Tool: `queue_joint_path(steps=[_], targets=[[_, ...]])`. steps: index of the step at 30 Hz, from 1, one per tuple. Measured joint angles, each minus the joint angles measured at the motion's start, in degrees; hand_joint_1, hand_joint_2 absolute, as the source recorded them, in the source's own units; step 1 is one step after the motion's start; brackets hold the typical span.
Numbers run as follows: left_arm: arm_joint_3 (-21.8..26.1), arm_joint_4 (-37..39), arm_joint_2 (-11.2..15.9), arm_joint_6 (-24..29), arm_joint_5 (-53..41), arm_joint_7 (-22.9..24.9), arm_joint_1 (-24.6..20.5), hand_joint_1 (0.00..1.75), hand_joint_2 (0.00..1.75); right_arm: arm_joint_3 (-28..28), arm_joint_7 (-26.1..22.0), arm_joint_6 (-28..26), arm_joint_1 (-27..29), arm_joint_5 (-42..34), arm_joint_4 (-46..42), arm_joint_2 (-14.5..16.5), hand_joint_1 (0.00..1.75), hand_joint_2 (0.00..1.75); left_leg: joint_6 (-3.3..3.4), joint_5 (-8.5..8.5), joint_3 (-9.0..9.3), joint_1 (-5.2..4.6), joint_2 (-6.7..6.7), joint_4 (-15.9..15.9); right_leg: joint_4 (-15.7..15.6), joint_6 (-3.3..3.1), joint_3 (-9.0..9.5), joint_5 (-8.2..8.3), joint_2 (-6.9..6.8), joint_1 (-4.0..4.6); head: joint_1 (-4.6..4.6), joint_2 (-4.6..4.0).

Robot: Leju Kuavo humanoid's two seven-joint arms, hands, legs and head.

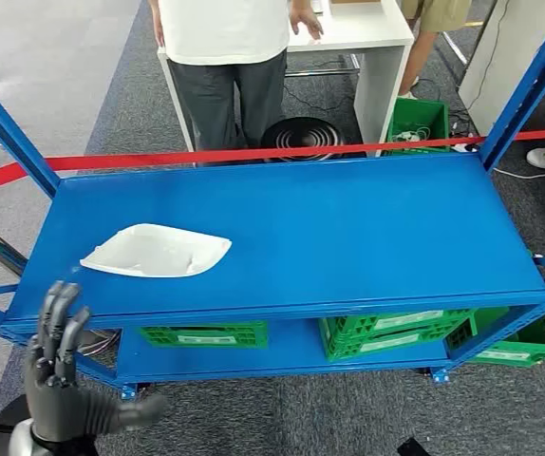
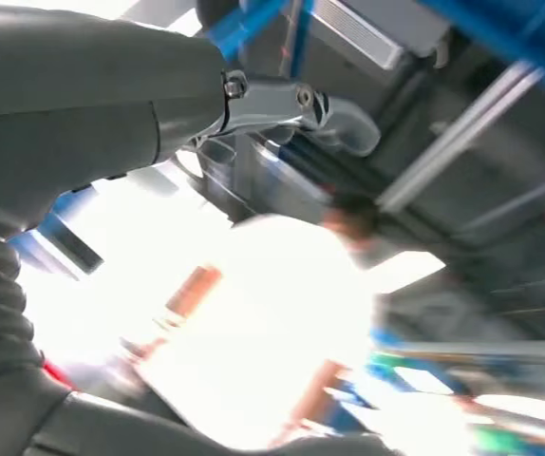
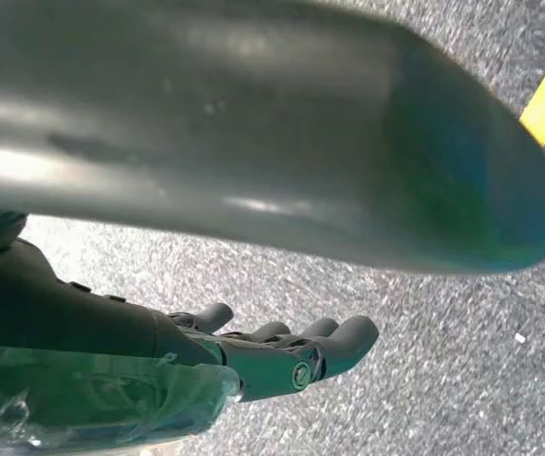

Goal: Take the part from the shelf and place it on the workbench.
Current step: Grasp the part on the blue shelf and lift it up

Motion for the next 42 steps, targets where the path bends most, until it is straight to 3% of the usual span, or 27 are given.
queue_joint_path(steps=[3, 4, 6, 7, 9, 12, 14, 16, 17, 18, 21, 25, 26, 28, 29, 30, 32, 33, 34, 35, 36, 38, 39, 42], targets=[[3.1, 0.2, 1.3, 0.0, -2.9, 4.5, 0.7, 0.00, 1.75, -0.2, 0.0, 0.0, 0.1, 0.2, 0.0, 0.0, 0.00, 0.00, 0.12, 0.87, -2.18, -0.01, 0.01, 2.5, 0.0, -0.12, 0.14, -0.13, -0.02, 0.10, -0.01, 0.00], [4.3, 0.4, 1.9, 0.0, -4.2, 6.4, 0.9, 0.00, 1.75, -0.2, 0.0, 0.0, 0.1, 0.3, 0.0, 0.0, 0.00, 0.00, 0.30, 2.74, -1.82, -0.03, 0.01, 1.0, 0.0, -0.13, 0.29, -0.20, -0.02, 0.14, 0.00, 0.00], [5.9, 0.7, 3.0, 0.0, -6.1, 8.9, 0.9, 0.00, 1.75, -0.3, 0.0, 0.0, 0.0, 0.4, 0.0, 0.0, 0.00, 0.00, 0.83, 7.38, 1.15, -0.10, 0.04, -6.3, 0.0, 0.01, 0.65, -0.39, 0.04, 0.26, -0.01, 0.00], [6.4, 0.8, 3.5, 0.0, -6.6, 9.6, 0.9, 0.00, 1.75, -0.3, 0.0, 0.0, 0.0, 0.4, 0.0, 0.0, 0.00, 0.00, 1.01, 8.80, 2.69, -0.14, 0.06, -9.8, 0.1, 0.21, 0.74, -0.52, 0.11, 0.38, 0.01, 0.00], [7.1, 1.0, 4.1, 0.0, -7.2, 10.5, 1.0, 0.00, 1.75, -0.3, 0.0, -0.1, 0.0, 0.5, 0.0, 0.0, 0.00, 0.00, 1.22, 9.51, 4.08, -0.25, 0.04, -13.2, -0.1, 0.78, 0.77, -0.62, 0.20, 0.55, 0.09, 0.00], [7.6, 1.3, 4.8, -0.1, -8.7, 12.8, 1.1, 0.00, 1.75, -0.3, 0.0, -0.1, 0.0, 0.6, 0.0, 0.0, 0.00, 0.00, 1.87, 9.69, 4.40, -0.01, -0.04, -13.9, -0.2, 1.79, 0.82, -0.85, 0.11, 0.53, 0.19, 0.00], [7.7, 1.7, 5.2, -0.3, -10.2, 15.0, 1.1, 0.00, 1.75, -0.3, 0.0, -0.2, 0.0, 0.6, 0.0, -0.1, 0.00, 0.00, 2.38, 9.81, 4.74, 0.25, 0.02, -14.3, 3.6, 2.28, -0.83, -3.10, -0.08, 0.52, 0.40, 0.00], [7.8, 2.3, 5.7, -0.9, -11.5, 17.0, 1.1, 0.00, 1.75, -0.3, 0.0, -0.3, 0.0, 0.7, 0.0, -0.2, 0.00, 0.00, 2.62, 9.69, 4.82, 0.23, 0.06, -14.3, 11.1, 2.58, -4.41, -6.58, -0.16, 0.51, 0.55, 0.00], [7.8, 2.7, 5.9, -1.5, -12.1, 18.0, 1.2, 0.00, 1.75, -0.4, 0.0, -0.2, 0.0, 0.7, 0.0, -0.3, 0.00, 0.00, 2.66, 9.63, 4.88, 0.23, 0.06, -14.3, 14.0, 2.66, -5.96, -7.48, -0.16, 0.52, 0.54, 0.00], [7.9, 3.1, 6.3, -2.3, -12.7, 18.9, 1.2, 0.00, 1.75, -0.4, 0.0, -0.2, 0.1, 0.7, 0.0, -0.3, 0.00, 0.00, 2.68, 9.55, 4.97, 0.22, 0.05, -14.2, 15.1, 2.69, -6.64, -7.29, -0.16, 0.53, 0.56, 0.00], [8.0, 3.9, 7.3, -4.9, -13.7, 20.8, 1.2, 0.00, 1.75, -0.5, -0.1, 0.0, 0.1, 0.9, 0.0, -0.3, 0.00, 0.00, 2.58, 9.29, 5.38, 0.23, 0.01, -14.2, 11.1, 2.59, -5.03, -3.81, -0.17, 0.52, 0.56, 0.00], [8.0, 4.0, 7.4, -5.3, -13.7, 21.0, 1.2, 0.00, 1.75, -0.5, -0.1, 0.0, 0.1, 0.9, 0.0, -0.3, 0.00, 0.00, 2.54, 9.25, 5.46, 0.24, 0.01, -14.2, 9.9, 2.56, -4.45, -3.08, -0.17, 0.52, 0.56, 0.00], [8.0, 4.5, 7.8, -6.3, -13.8, 21.3, 0.9, 0.00, 1.75, -0.5, -0.2, 0.0, 0.0, 1.0, 0.0, -0.3, 0.00, 0.00, 2.32, 9.09, 5.57, 0.12, -0.03, -14.1, 7.2, 2.47, -3.09, -2.24, -0.17, 0.52, 0.56, 0.00], [7.7, 7.3, 9.6, -10.1, -14.3, 22.1, -1.8, 0.00, 1.75, -0.6, -0.7, 0.1, -0.2, 1.6, 0.0, -0.4, 0.00, 0.00, 1.15, 8.12, 5.30, -0.02, -0.03, -13.2, 1.6, 1.29, -0.51, -0.35, -0.14, 0.42, 0.33, 0.00], [7.5, 9.1, 10.5, -12.2, -14.5, 22.4, -3.7, 0.00, 1.75, -0.6, -0.9, 0.1, -0.4, 1.9, 0.0, -0.4, 0.00, 0.00, 0.46, 6.78, 4.35, -0.07, -0.01, -11.1, -0.9, 0.63, 0.65, 0.43, -0.15, 0.36, 0.17, 0.00], [7.2, 10.8, 11.1, -13.7, -14.7, 22.7, -5.4, 0.00, 1.75, -0.6, -1.0, 0.1, -0.4, 2.2, 0.0, -0.4, 0.00, 0.00, -0.05, 5.09, 2.66, 0.02, 0.04, -7.9, -1.0, 0.02, 0.59, 0.52, -0.18, 0.32, 0.01, 0.00], [6.8, 13.0, 11.2, -15.4, -15.2, 23.4, -7.1, 0.00, 1.75, -0.6, -1.1, 0.1, -0.5, 2.4, 0.0, -0.5, 0.00, 0.00, -0.37, 2.08, -1.42, 0.09, 0.09, 0.0, -1.0, -0.20, 0.60, 0.47, -0.24, 0.31, -0.08, 0.00], [6.6, 14.1, 11.3, -16.2, -15.5, 23.9, -7.8, 0.00, 1.75, -0.6, -1.0, 0.1, -0.4, 2.5, 0.0, -0.6, 0.00, 0.00, -0.40, 2.05, -2.62, 0.12, 0.09, 1.9, -1.0, -0.22, 0.63, 0.44, -0.23, 0.31, -0.08, 0.00], [6.3, 15.2, 11.4, -16.9, -15.8, 24.4, -8.4, 0.00, 1.75, -0.6, -1.0, 0.2, -0.4, 2.6, 0.0, -0.6, 0.00, 0.00, -0.38, 3.19, -2.79, 0.15, 0.09, 1.7, -1.0, -0.22, 0.69, 0.42, -0.21, 0.30, -0.08, 0.00], [6.0, 16.3, 11.5, -17.4, -16.1, 24.9, -9.2, 0.00, 1.75, -0.6, -1.0, 0.2, -0.4, 2.7, 0.0, -0.6, 0.00, 0.00, -0.34, 5.32, -1.81, 0.22, 0.10, -0.8, -1.0, -0.18, 0.79, 0.40, -0.18, 0.26, -0.08, 0.00], [5.8, 17.3, 11.6, -17.8, -16.3, 25.3, -10.0, 0.00, 1.75, -0.6, -1.0, 0.2, -0.5, 2.8, 0.0, -0.7, 0.00, 0.00, -0.30, 7.70, -0.13, 0.31, 0.14, -4.6, -1.0, -0.06, 0.88, 0.34, -0.13, 0.25, -0.08, 0.00], [5.5, 19.1, 11.8, -18.3, -16.5, 25.8, -11.5, 0.00, 1.75, -0.6, -1.0, 0.2, -0.5, 2.9, 0.0, -0.8, 0.00, 0.00, -0.11, 10.32, 2.98, 0.39, 0.15, -11.5, -0.9, 0.45, 0.88, 0.23, 0.01, 0.45, -0.13, 0.00], [5.3, 19.8, 11.9, -18.4, -16.6, 25.9, -12.0, 0.00, 1.75, -0.6, -1.0, 0.2, -0.5, 3.0, 0.0, -0.9, 0.00, 0.00, 0.08, 10.53, 3.66, 0.38, 0.12, -13.2, -1.0, 0.79, 0.80, 0.24, 0.07, 0.58, -0.12, 0.00], [4.9, 21.3, 12.1, -18.5, -16.6, 26.0, -12.9, 0.00, 1.75, -0.6, -1.0, 0.3, -0.4, 3.1, 0.0, -1.0, 0.00, 0.00, 1.14, 10.37, 3.75, 0.36, 0.04, -13.9, -1.2, 1.73, 0.72, 0.27, 0.08, 0.58, -0.05, 0.00]])
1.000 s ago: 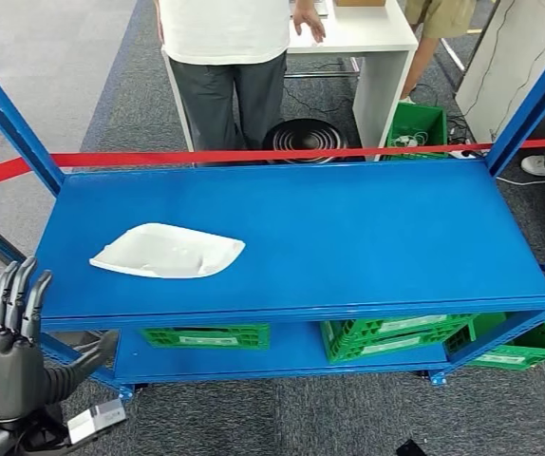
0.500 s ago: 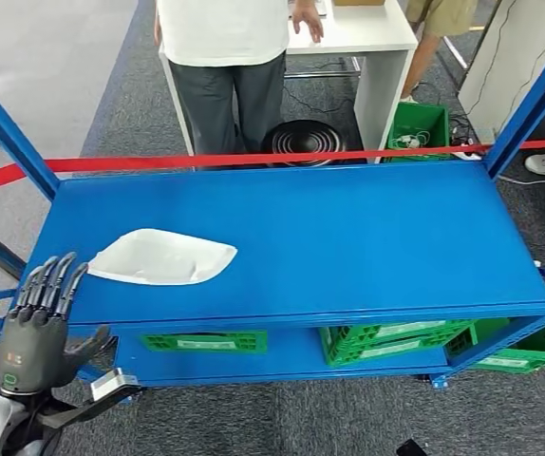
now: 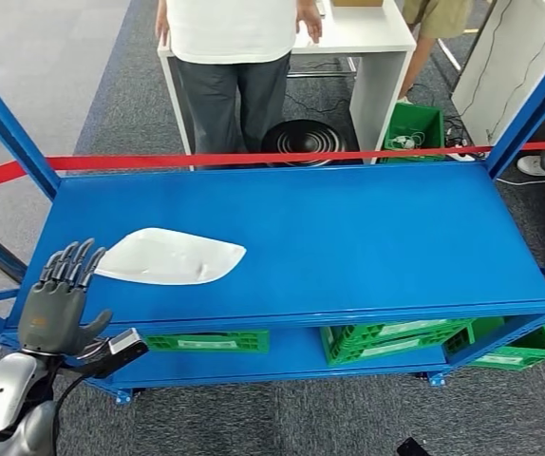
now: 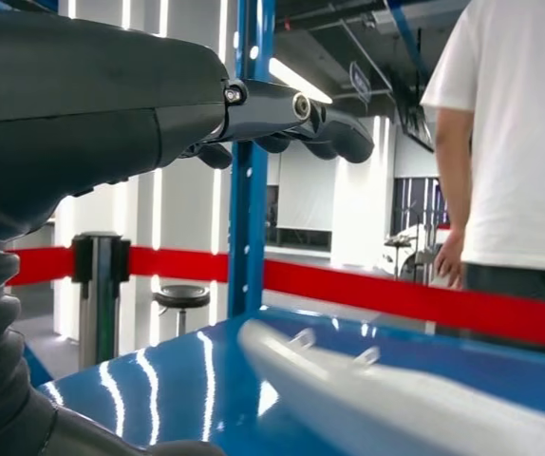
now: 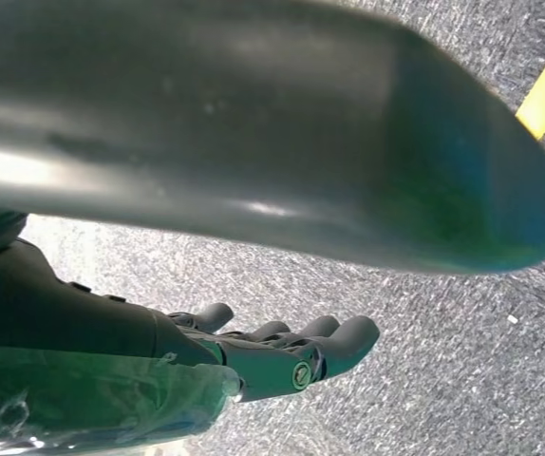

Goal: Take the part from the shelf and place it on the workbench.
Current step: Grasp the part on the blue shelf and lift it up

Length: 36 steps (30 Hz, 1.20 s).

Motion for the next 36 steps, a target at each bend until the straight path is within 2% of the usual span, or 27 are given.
queue_joint_path(steps=[2, 5, 6, 7, 8, 10, 12, 15, 17, 18, 20, 21, 22, 23, 25, 26, 27, 28, 30, 32, 33, 35, 36], targets=[[-0.2, 0.7, 0.1, 0.0, 0.0, 0.0, -0.5, 0.00, 1.75, 0.0, 0.0, 0.0, 0.0, 0.0, 0.0, 0.0, 0.00, 0.00, 0.73, 0.03, 0.15, 0.13, 0.04, -0.1, 2.8, 0.54, -1.23, -1.78, -0.17, -0.06, 0.18, 0.00], [-0.4, 1.4, 0.2, 0.0, -0.1, 0.0, -0.9, 0.00, 1.75, 0.0, 0.0, 0.0, 0.0, 0.0, 0.0, 0.0, 0.00, 0.00, 1.30, -0.12, 0.25, 0.01, 0.10, -0.1, 13.9, 0.84, -6.66, -6.77, -0.29, -0.04, 0.39, 0.00], [-0.5, 1.7, 0.2, 0.0, -0.1, 0.0, -0.9, 0.00, 1.75, 0.0, 0.0, 0.0, 0.0, 0.0, 0.0, 0.0, 0.00, 0.00, 1.38, -0.18, 0.31, -0.04, 0.09, -0.1, 16.3, 0.83, -7.98, -7.29, -0.28, -0.03, 0.39, -0.01], [-0.5, 1.9, 0.2, 0.0, -0.1, 0.0, -0.9, 0.00, 1.75, 0.0, 0.0, 0.0, 0.1, 0.0, 0.0, 0.0, 0.00, 0.00, 1.42, -0.26, 0.43, -0.08, 0.08, -0.1, 16.4, 0.75, -8.23, -6.59, -0.28, -0.02, 0.40, -0.01], [-0.6, 2.1, 0.2, 0.0, -0.1, 0.0, -0.9, 0.00, 1.75, 0.0, 0.0, 0.0, 0.1, 0.0, 0.0, 0.0, 0.00, 0.00, 1.41, -0.38, 0.63, -0.10, 0.06, -0.1, 14.3, 0.61, -7.37, -4.90, -0.29, -0.02, 0.40, -0.01], [-0.8, 2.3, 0.2, 0.0, -0.1, 0.0, -1.0, 0.00, 1.75, 0.0, 0.0, 0.0, 0.0, 0.0, 0.0, -0.1, 0.00, 0.00, 1.13, -0.74, 1.13, -0.20, 0.01, -0.1, 6.3, 0.30, -3.52, -0.85, -0.28, 0.01, 0.41, 0.00], [-0.9, 2.5, 0.3, 0.0, -0.1, 0.0, -1.1, 0.00, 1.75, 0.0, 0.0, 0.0, -0.1, 0.0, 0.0, -0.1, 0.00, 0.00, 0.64, -0.94, 1.28, -0.39, -0.04, 0.0, 1.1, -0.01, -0.98, 0.77, -0.21, 0.05, 0.34, -0.01], [-1.1, 2.7, 0.3, 0.0, -0.1, 0.0, -1.3, 0.00, 1.75, 0.0, 0.1, 0.0, 0.0, 0.0, 0.0, -0.1, 0.00, 0.00, -0.15, -0.91, 1.26, -0.40, -0.07, -0.3, 0.2, -0.75, -0.75, 0.83, -0.11, 0.07, 0.30, -0.01], [-1.2, 2.7, 0.4, 0.0, -0.1, 0.0, -1.4, 0.00, 1.75, 0.0, 0.1, 0.0, 0.0, 0.0, 0.0, -0.1, 0.00, 0.00, -0.79, -2.26, 0.52, -0.35, 0.01, 1.3, -0.1, -1.42, -0.64, 0.97, -0.12, -0.15, 0.18, -0.01], [-1.2, 2.7, 0.4, 0.0, -0.1, 0.0, -1.5, 0.00, 1.75, 0.0, 0.0, 0.0, 0.0, 0.0, 0.0, -0.1, 0.00, 0.00, -1.08, -3.83, -0.75, -0.31, 0.05, 3.9, -0.2, -1.64, -0.59, 0.98, -0.16, -0.24, 0.11, -0.01], [-1.3, 2.9, 0.4, 0.0, -0.1, 0.0, -1.6, 0.00, 1.75, 0.0, 0.0, 0.0, 0.0, 0.0, 0.0, -0.1, 0.00, 0.00, -1.48, -7.31, -4.70, -0.23, 0.07, 11.7, -0.2, -1.88, -0.58, 0.89, -0.23, -0.26, 0.07, -0.02], [-1.4, 3.1, 0.4, -0.1, -0.1, 0.1, -1.6, 0.00, 1.75, 0.0, 0.1, 0.0, 0.0, 0.0, 0.0, -0.1, 0.00, 0.00, -1.59, -8.21, -6.42, -0.18, 0.07, 15.0, -0.2, -1.92, -0.56, 0.86, -0.25, -0.26, 0.07, -0.02], [-1.5, 3.3, 0.4, -0.4, -0.2, 0.3, -1.6, 0.00, 1.75, 0.0, 0.1, 0.0, 0.0, 0.1, 0.0, -0.1, 0.00, 0.00, -1.65, -7.88, -7.23, -0.14, 0.08, 16.2, -0.2, -1.93, -0.51, 0.82, -0.25, -0.28, 0.08, -0.02], [-1.7, 3.5, 0.5, -0.8, -0.3, 0.6, -1.8, 0.00, 1.75, 0.0, 0.0, 0.1, 0.0, 0.1, 0.0, -0.1, 0.00, 0.00, -1.67, -6.32, -6.83, -0.07, 0.08, 14.9, -0.2, -1.89, -0.42, 0.78, -0.23, -0.32, 0.08, -0.02], [-1.9, 4.2, 0.6, -1.5, -0.5, 1.0, -2.7, 0.00, 1.75, 0.0, 0.0, 0.2, -0.1, 0.2, 0.0, -0.1, 0.00, 0.00, -1.71, -1.88, -3.56, 0.15, 0.16, 7.8, -0.2, -1.60, -0.17, 0.64, -0.18, -0.36, 0.07, -0.02], [-2.0, 4.8, 0.7, -1.9, -0.6, 1.1, -3.4, 0.00, 1.75, 0.0, 0.0, 0.3, -0.1, 0.3, 0.0, -0.1, 0.00, 0.00, -1.61, -0.45, -1.77, 0.20, 0.14, 3.9, -0.1, -1.33, -0.14, 0.53, -0.15, -0.28, 0.03, -0.02], [-2.1, 5.5, 0.7, -2.2, -0.7, 1.1, -4.2, 0.00, 1.75, 0.0, -0.1, 0.3, -0.2, 0.4, 0.0, -0.1, 0.00, 0.00, -1.42, 0.24, -0.59, 0.23, 0.12, 1.4, -0.1, -1.00, -0.18, 0.49, -0.13, -0.18, 0.08, -0.02], [-2.3, 6.3, 0.7, -2.5, -0.8, 1.1, -5.0, 0.00, 1.75, 0.0, -0.1, 0.4, -0.2, 0.5, 0.0, -0.2, 0.00, 0.00, -1.11, 0.26, -0.08, 0.17, 0.07, 0.1, -0.1, -0.64, -0.24, 0.53, -0.12, -0.10, 0.10, -0.01], [-2.6, 8.1, 0.7, -3.0, -1.1, 1.2, -6.4, 0.00, 1.75, 0.1, -0.2, 0.4, -0.3, 0.7, 0.0, -0.2, 0.00, 0.00, -0.29, 0.22, -0.06, 0.10, -0.01, -0.2, -0.4, 0.01, -0.29, 0.64, -0.13, -0.16, 0.23, 0.00], [-3.0, 9.7, 0.7, -3.4, -1.4, 1.3, -7.8, 0.00, 1.75, 0.2, -0.2, 0.4, -0.4, 0.9, 0.0, -0.2, 0.00, 0.00, 0.40, 0.36, 0.01, 0.22, 0.01, -0.4, 1.0, 0.58, -0.93, -0.39, -0.20, -0.23, 0.42, 0.00], [-3.3, 10.4, 0.7, -3.6, -1.5, 1.3, -8.5, 0.00, 1.75, 0.2, -0.2, 0.5, -0.4, 0.9, 0.0, -0.2, 0.00, 0.00, 0.66, 0.40, 0.06, 0.30, 0.03, -0.4, 3.2, 0.78, -2.00, -1.69, -0.24, -0.22, 0.51, -0.01], [-3.8, 12.4, 0.6, -4.4, -1.5, 1.3, -10.0, 0.00, 1.75, 0.3, -0.3, 0.6, -0.6, 1.0, 0.0, -0.2, 0.00, 0.00, 0.99, 0.35, 0.09, 0.19, 0.06, -0.4, 10.7, 0.95, -5.55, -5.03, -0.28, -0.18, 0.72, -0.01], [-4.1, 13.6, 0.5, -4.8, -1.5, 1.4, -10.7, 0.00, 1.75, 0.3, -0.4, 0.7, -0.6, 1.1, 0.0, -0.3, 0.00, 0.00, 1.06, 0.32, 0.12, 0.11, 0.07, -0.4, 14.0, 0.94, -7.26, -6.07, -0.28, -0.17, 0.72, -0.02]])
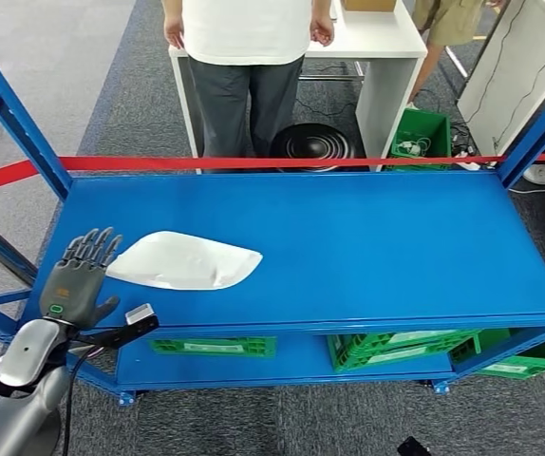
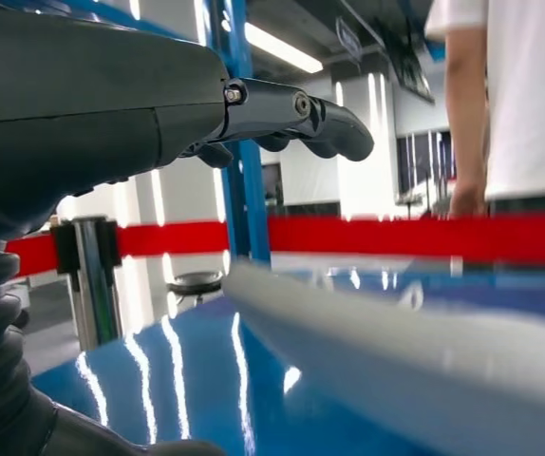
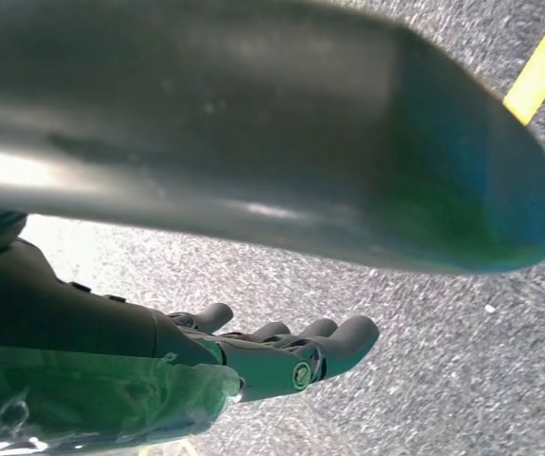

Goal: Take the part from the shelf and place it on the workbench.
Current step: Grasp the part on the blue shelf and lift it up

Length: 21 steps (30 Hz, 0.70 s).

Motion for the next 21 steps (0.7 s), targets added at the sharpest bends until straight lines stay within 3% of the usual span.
queue_joint_path(steps=[1, 2, 4, 6, 7, 11, 12, 15, 16, 17, 18, 20, 21], targets=[[-0.3, 1.4, -0.2, -0.3, 0.0, 0.0, -0.6, 0.00, 1.75, 0.0, -0.1, 0.1, 0.0, 0.1, 0.0, 0.0, 0.00, 0.00, 0.06, -0.05, 0.06, -0.07, 0.00, 0.0, 1.7, -0.06, -0.98, -0.02, 0.00, 0.02, 0.01, 0.00], [-0.5, 2.6, -0.4, -0.3, 0.0, 0.1, -1.1, 0.00, 1.75, 0.1, -0.1, 0.1, 0.0, 0.1, 0.0, 0.0, 0.00, 0.00, 0.09, -0.12, 0.15, -0.12, -0.01, 0.0, 1.2, -0.16, -0.92, 1.01, 0.00, 0.03, 0.00, 0.00], [-0.8, 5.1, -0.7, -0.2, 0.0, 0.1, -2.4, 0.00, 1.75, 0.1, -0.1, 0.2, 0.0, 0.1, 0.0, 0.0, 0.00, 0.00, -0.03, -0.32, 0.45, -0.14, -0.08, 0.0, -5.3, -0.41, 1.96, 5.00, 0.00, 0.03, 0.02, 0.01], [-1.1, 7.2, -0.8, 0.1, 0.0, 0.1, -3.8, 0.00, 1.75, 0.1, -0.2, 0.2, -0.3, 0.1, 0.0, 0.0, 0.00, 0.00, -0.49, -0.54, 0.57, -0.36, -0.18, 0.2, -11.8, -0.68, 5.18, 7.25, 0.05, 0.04, 0.01, 0.01], [-1.2, 8.1, -0.8, 0.3, 0.0, 0.1, -4.4, 0.00, 1.75, 0.2, -0.3, 0.2, -0.3, 0.1, 0.0, 0.0, 0.00, 0.00, -0.77, -0.55, 0.55, -0.47, -0.21, 0.2, -13.4, -0.86, 5.91, 7.44, 0.10, 0.07, -0.05, 0.01], [-1.6, 10.1, -0.7, 0.7, 0.0, -0.2, -5.7, 0.00, 1.75, 0.2, -0.4, 0.2, -0.3, -0.1, 0.0, 0.0, 0.00, 0.00, -1.84, -1.28, 0.14, -0.45, -0.15, 0.8, -13.9, -2.10, 6.05, 7.45, 0.19, -0.03, -0.33, 0.00], [-1.8, 10.5, -0.7, 0.8, 0.0, -0.3, -5.9, 0.00, 1.75, 0.2, -0.5, 0.2, -0.3, -0.1, 0.0, 0.0, 0.00, 0.00, -2.13, -2.49, -0.73, -0.42, -0.10, 2.6, -14.0, -2.42, 6.11, 7.53, 0.18, -0.14, -0.44, 0.00], [-2.3, 11.5, -0.7, 0.8, -0.3, -0.4, -6.3, 0.00, 1.75, 0.2, -0.6, 0.2, -0.3, -0.1, 0.0, 0.0, 0.00, 0.00, -2.61, -7.19, -6.05, -0.33, -0.03, 13.2, -14.1, -2.82, 6.11, 7.47, 0.15, -0.13, -0.61, -0.01], [-2.4, 11.8, -0.8, 0.8, -0.5, -0.4, -6.4, 0.00, 1.75, 0.2, -0.7, 0.2, -0.2, -0.1, 0.0, 0.0, 0.00, 0.00, -2.64, -7.48, -7.26, -0.33, -0.03, 15.4, -14.1, -2.85, 6.13, 7.45, 0.14, -0.13, -0.61, -0.01], [-2.6, 12.0, -0.8, 0.8, -0.5, -0.4, -6.6, 0.00, 1.75, 0.2, -0.7, 0.2, -0.2, -0.1, 0.0, 0.0, 0.00, 0.00, -2.60, -6.64, -7.46, -0.32, -0.03, 15.5, -14.1, -2.86, 6.19, 7.44, 0.14, -0.13, -0.62, -0.01], [-2.7, 12.2, -0.8, 0.8, -0.6, -0.4, -6.8, 0.00, 1.75, 0.2, -0.7, 0.2, -0.2, -0.1, 0.0, 0.0, 0.00, 0.00, -2.51, -4.85, -6.57, -0.32, -0.02, 13.5, -14.1, -2.84, 6.28, 7.43, 0.14, -0.15, -0.62, -0.01], [-3.0, 12.4, -0.8, 0.9, -0.6, -0.4, -7.3, 0.00, 1.75, 0.2, -0.7, 0.2, -0.3, -0.1, 0.0, 0.0, 0.00, 0.00, -2.23, -1.05, -3.10, -0.35, 0.04, 6.3, -14.0, -2.63, 6.42, 7.36, 0.17, -0.07, -0.63, -0.01], [-3.2, 12.5, -0.8, 0.9, -0.6, -0.4, -7.6, 0.00, 1.75, 0.2, -0.7, 0.2, -0.3, -0.1, 0.0, 0.0, 0.00, 0.00, -2.05, -0.04, -1.54, -0.36, 0.07, 3.1, -14.0, -2.41, 6.38, 7.32, 0.20, 0.04, -0.62, -0.01]])
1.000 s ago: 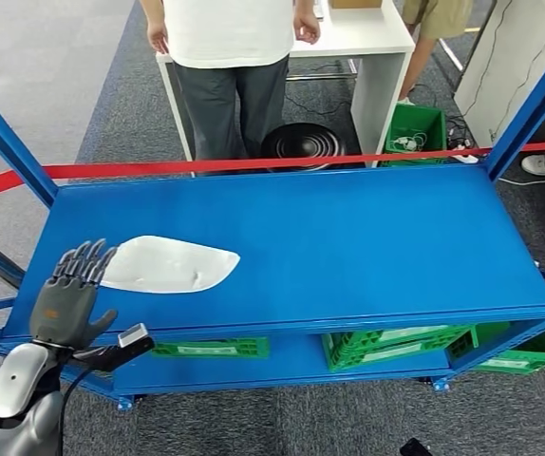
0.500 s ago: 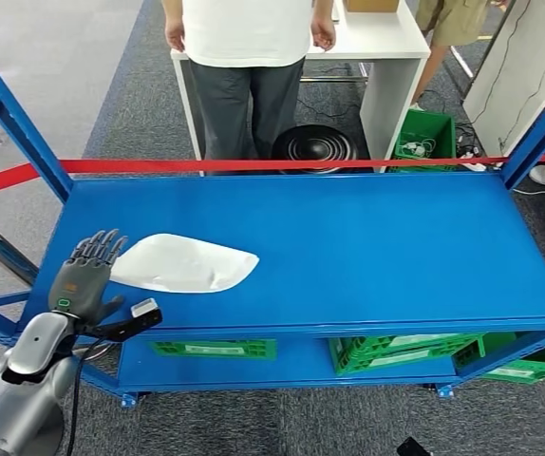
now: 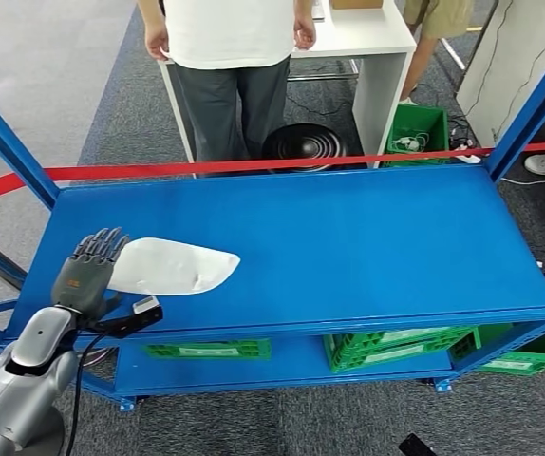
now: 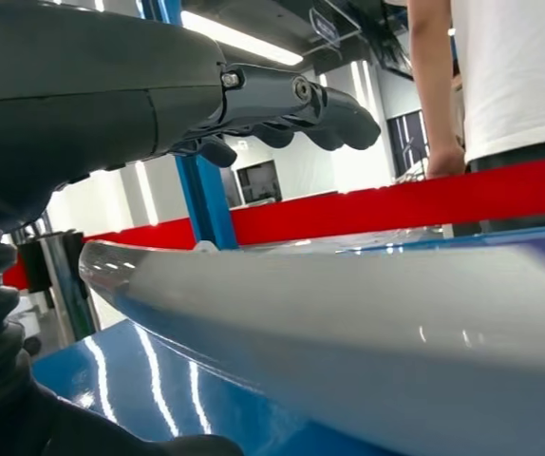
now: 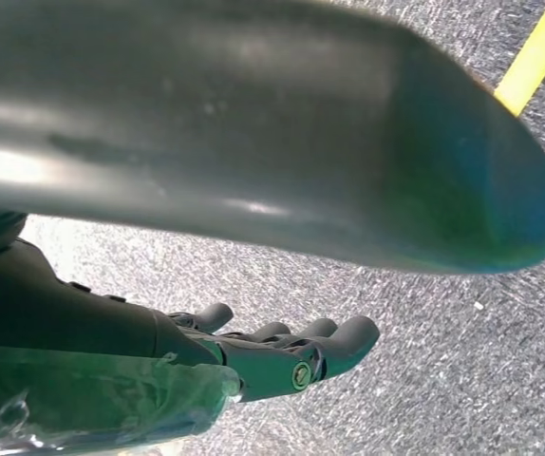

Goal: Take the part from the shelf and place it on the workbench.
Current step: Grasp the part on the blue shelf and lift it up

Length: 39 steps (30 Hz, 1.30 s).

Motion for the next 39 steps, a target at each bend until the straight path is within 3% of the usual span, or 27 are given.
queue_joint_path(steps=[2, 4, 6, 7, 9, 10, 11, 12, 14, 16, 19, 21, 24, 25, 26, 27, 28, 29, 31, 33, 36, 37, 39], targets=[[-0.2, 0.1, 0.0, 0.1, 0.0, 0.0, -0.3, 0.00, 1.75, 0.0, 0.0, 0.0, 0.1, 0.0, 0.0, 0.0, 0.00, 0.00, 0.49, 0.30, 1.28, -0.13, 0.01, -2.9, -0.1, 0.66, -0.10, 0.11, 0.06, 0.16, 0.09, 0.01], [-0.4, 0.2, -0.1, 0.2, 0.0, 0.0, -0.5, 0.00, 1.75, 0.0, 0.0, 0.0, 0.1, 0.0, 0.0, 0.1, 0.00, 0.00, 1.18, 0.47, 1.32, -0.11, -0.03, -3.2, -0.3, 1.38, -0.09, 0.20, 0.03, 0.04, 0.16, 0.01], [-0.5, 0.2, -0.1, 0.2, 0.0, 0.0, -0.6, 0.00, 1.75, 0.0, 0.0, 0.0, 0.1, 0.0, 0.0, 0.1, 0.00, 0.00, 1.82, 0.68, 1.49, 0.06, -0.01, -3.5, 1.9, 1.98, -1.02, -1.36, -0.10, -0.03, 0.39, 0.01], [-0.5, 0.3, -0.1, 0.2, 0.0, 0.0, -0.7, 0.28, 1.75, 0.0, 0.0, 0.0, 0.1, 0.0, 0.0, 0.1, 0.00, 0.00, 2.05, 0.72, 1.55, 0.12, 0.01, -3.6, 4.8, 2.19, -2.33, -3.02, -0.17, -0.04, 0.49, 0.01], [-0.6, 0.6, -0.2, 0.1, 0.0, -0.1, -0.9, 1.16, 1.75, 0.0, 0.0, 0.0, 0.1, 0.0, 0.0, 0.1, 0.00, 0.00, 2.28, 0.69, 1.56, 0.11, 0.04, -3.5, 12.6, 2.41, -5.84, -6.58, -0.20, -0.04, 0.64, 0.00], [-0.7, 0.9, -0.3, 0.1, 0.0, -0.3, -1.0, 1.59, 1.75, 0.0, 0.0, 0.1, 0.2, 0.1, 0.0, 0.1, 0.00, 0.00, 2.29, 0.69, 1.57, 0.10, 0.04, -3.5, 15.3, 2.45, -7.09, -7.36, -0.20, -0.03, 0.64, 0.00], [-0.8, 1.2, -0.4, 0.1, 0.0, -0.5, -1.2, 1.75, 1.75, 0.0, 0.0, 0.1, 0.2, 0.1, 0.1, 0.1, 0.00, 0.00, 2.29, 0.68, 1.60, 0.10, 0.04, -3.5, 16.0, 2.45, -7.41, -7.08, -0.20, -0.04, 0.66, 0.00], [-1.0, 1.7, -0.4, 0.2, 0.1, -0.8, -1.4, 1.75, 1.75, 0.0, 0.0, 0.1, 0.2, 0.1, 0.1, 0.2, 0.00, 0.00, 2.27, 0.67, 1.63, 0.12, 0.03, -3.5, 14.3, 2.41, -6.59, -5.75, -0.21, -0.05, 0.64, 0.00], [-1.4, 2.5, -0.6, 0.4, 0.2, -1.4, -2.0, 1.75, 1.75, 0.0, -0.1, 0.1, 0.0, 0.2, 0.1, 0.2, 0.00, 0.00, 2.04, 0.57, 1.71, 0.14, -0.02, -3.4, 6.4, 2.32, -2.72, -2.17, -0.22, -0.07, 0.67, 0.00], [-1.9, 3.1, -0.8, 0.5, 0.3, -1.8, -2.6, 1.75, 1.75, 0.0, -0.1, 0.2, -0.1, 0.2, 0.1, 0.3, 0.00, 0.00, 1.51, 0.52, 1.61, -0.06, -0.12, -3.2, 0.7, 1.93, 0.10, -0.38, -0.06, -0.07, 0.64, 0.00], [-2.7, 4.1, -1.1, 0.3, 0.5, -2.2, -3.6, 1.75, 1.75, 0.1, -0.2, 0.3, -0.1, 0.2, 0.1, 0.4, 0.00, 0.00, 0.61, 0.74, 1.51, -0.13, -0.17, -3.5, -0.2, 0.90, 0.33, -0.14, 0.12, 0.05, 0.58, 0.00], [-3.3, 4.6, -1.2, 0.1, 0.5, -2.4, -4.1, 1.75, 1.75, 0.1, -0.2, 0.4, -0.1, 0.2, 0.1, 0.5, 0.00, 0.00, 0.02, -0.45, 0.85, -0.05, -0.11, -2.2, -0.4, 0.15, 0.30, 0.05, 0.12, -0.10, 0.49, 0.00], [-4.0, 5.5, -1.2, -0.3, 0.8, -2.6, -4.7, 1.75, 1.75, 0.1, -0.2, 0.4, -0.1, 0.1, 0.1, 0.6, 0.00, 0.00, -0.58, -5.59, -3.85, 0.02, -0.06, 7.7, -0.4, -0.45, 0.24, 0.07, 0.06, -0.19, 0.32, 0.00], [-4.3, 5.9, -1.2, -0.4, 0.9, -2.7, -4.8, 1.75, 1.75, 0.1, -0.3, 0.4, -0.1, 0.0, 0.1, 0.6, 0.00, 0.00, -0.66, -6.67, -5.54, 0.03, -0.05, 11.1, -0.4, -0.49, 0.23, 0.06, 0.05, -0.18, 0.33, 0.00], [-4.5, 6.1, -1.2, -0.4, 1.0, -2.7, -4.9, 1.75, 1.75, 0.1, -0.3, 0.5, 0.0, 0.0, 0.1, 0.7, 0.00, 0.00, -0.66, -6.64, -6.47, 0.03, -0.05, 12.7, -0.4, -0.50, 0.24, 0.04, 0.05, -0.17, 0.32, 0.00], [-4.8, 6.4, -1.2, -0.5, 1.0, -2.8, -5.0, 1.75, 1.75, 0.1, -0.3, 0.5, 0.0, -0.1, 0.1, 0.8, 0.00, 0.00, -0.61, -5.53, -6.38, 0.03, -0.05, 12.2, -0.4, -0.49, 0.28, 0.03, 0.06, -0.18, 0.32, 0.00], [-5.0, 6.5, -1.2, -0.6, 1.0, -2.8, -5.3, 1.75, 1.75, 0.1, -0.3, 0.6, 0.0, -0.1, 0.1, 0.9, 0.00, 0.00, -0.51, -3.56, -5.20, 0.04, -0.04, 9.6, -0.4, -0.43, 0.35, 0.00, 0.07, -0.20, 0.31, 0.00], [-5.2, 6.6, -1.2, -0.6, 1.0, -2.8, -5.6, 1.75, 1.75, 0.1, -0.4, 0.6, -0.1, -0.1, 0.1, 1.0, 0.00, 0.00, -0.39, -1.38, -3.41, 0.05, 0.00, 5.8, -0.4, -0.32, 0.43, -0.06, 0.07, -0.20, 0.31, 0.00], [-5.7, 6.9, -1.2, -0.9, 1.0, -2.9, -6.4, 1.75, 1.75, 0.1, -0.5, 0.7, -0.1, -0.1, 0.1, 1.1, 0.00, 0.00, -0.04, 0.94, -0.17, 0.04, 0.04, -0.9, -0.2, 0.17, 0.34, -0.21, 0.10, 0.04, 0.30, 0.01], [-6.1, 7.2, -1.2, -1.0, 1.0, -2.9, -6.9, 1.75, 1.75, 0.1, -0.5, 0.7, -0.1, -0.1, 0.1, 1.2, 0.00, 0.00, 0.50, 0.88, 0.65, -0.06, 0.00, -3.0, -0.2, 0.80, 0.10, -0.15, 0.12, 0.22, 0.34, 0.01], [-6.6, 7.4, -1.3, -1.0, 1.0, -2.9, -7.2, 1.75, 1.75, 0.1, -0.5, 0.7, 0.0, -0.2, 0.1, 1.3, 0.00, 0.00, 1.54, 1.05, 0.63, 0.07, -0.01, -3.3, 0.6, 1.68, -0.45, -0.93, 0.02, 0.05, 0.46, 0.00], [-6.7, 7.4, -1.3, -1.0, 1.0, -2.9, -7.4, 1.75, 1.75, 0.1, -0.5, 0.7, 0.0, -0.2, 0.1, 1.4, 0.00, 0.00, 1.82, 1.10, 0.70, 0.18, 0.02, -3.4, 2.7, 1.93, -1.42, -2.16, -0.04, 0.03, 0.55, 0.00], [-6.9, 7.5, -1.3, -1.0, 1.0, -2.9, -7.6, 1.75, 1.75, 0.1, -0.5, 0.7, 0.0, -0.2, 0.1, 1.4, 0.00, 0.00, 2.16, 1.05, 0.76, 0.20, 0.06, -3.4, 10.3, 2.29, -5.02, -5.70, -0.15, 0.02, 0.77, 0.00]])
